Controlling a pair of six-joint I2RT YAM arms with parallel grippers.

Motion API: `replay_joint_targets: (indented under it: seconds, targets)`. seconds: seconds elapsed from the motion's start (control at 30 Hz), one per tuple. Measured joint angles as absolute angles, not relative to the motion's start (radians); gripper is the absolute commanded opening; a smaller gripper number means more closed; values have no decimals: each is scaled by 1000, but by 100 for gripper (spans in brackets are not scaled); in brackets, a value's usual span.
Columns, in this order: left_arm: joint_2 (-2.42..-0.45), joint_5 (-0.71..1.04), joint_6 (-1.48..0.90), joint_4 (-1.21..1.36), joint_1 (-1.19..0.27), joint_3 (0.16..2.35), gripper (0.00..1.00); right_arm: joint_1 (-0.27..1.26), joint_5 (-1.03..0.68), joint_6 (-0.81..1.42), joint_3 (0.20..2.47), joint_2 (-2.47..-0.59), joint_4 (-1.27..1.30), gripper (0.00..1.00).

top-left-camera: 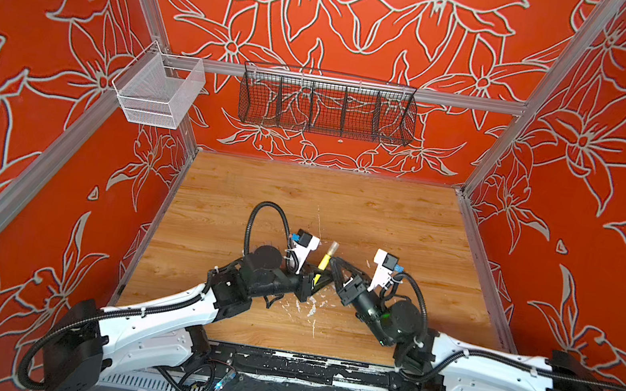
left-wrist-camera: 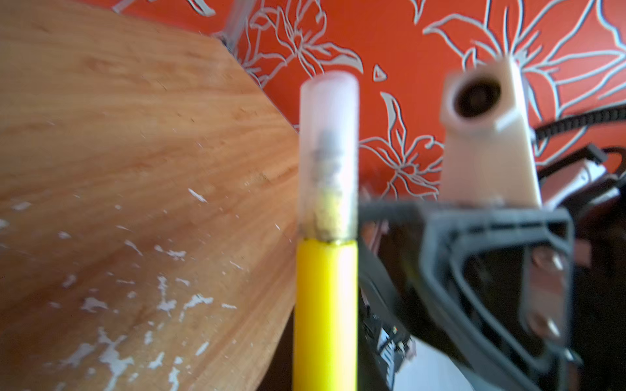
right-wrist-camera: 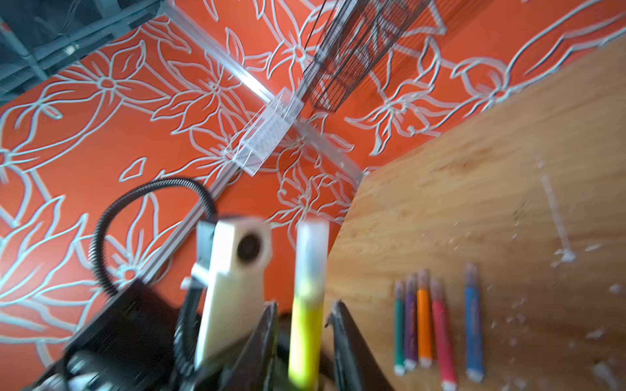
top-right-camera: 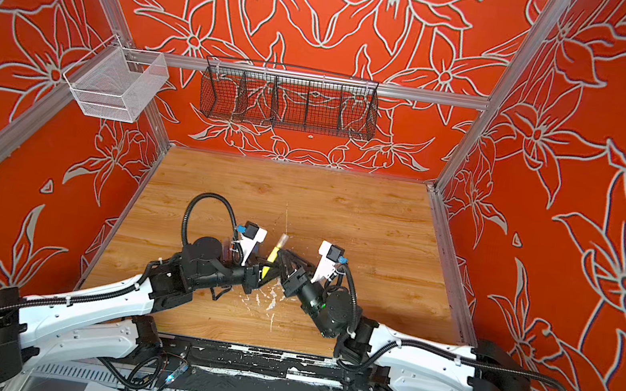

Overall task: Insert the pens into the pen caps
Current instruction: 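Press the cap down onto the yellow marker with the right gripper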

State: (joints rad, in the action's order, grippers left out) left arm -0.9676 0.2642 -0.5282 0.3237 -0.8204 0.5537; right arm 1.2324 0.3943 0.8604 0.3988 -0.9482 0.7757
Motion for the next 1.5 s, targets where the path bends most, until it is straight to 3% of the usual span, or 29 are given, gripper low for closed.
replay_joint_targets:
  seconds: [0.33, 0.7, 1.17, 1.5]
  targets:
    - [-880, 268, -335, 289, -812, 540, 0, 1229, 373, 770, 400, -643, 484, 54]
    - [-847, 336, -229, 241, -823, 494, 0, 1228, 314, 724, 544, -785, 425, 54]
    - [-806, 352, -205, 224, -833, 474, 0, 1193, 273, 717, 664, -951, 382, 47]
    - [-798, 361, -201, 224, -836, 468, 0, 1171, 237, 719, 701, -1000, 372, 25]
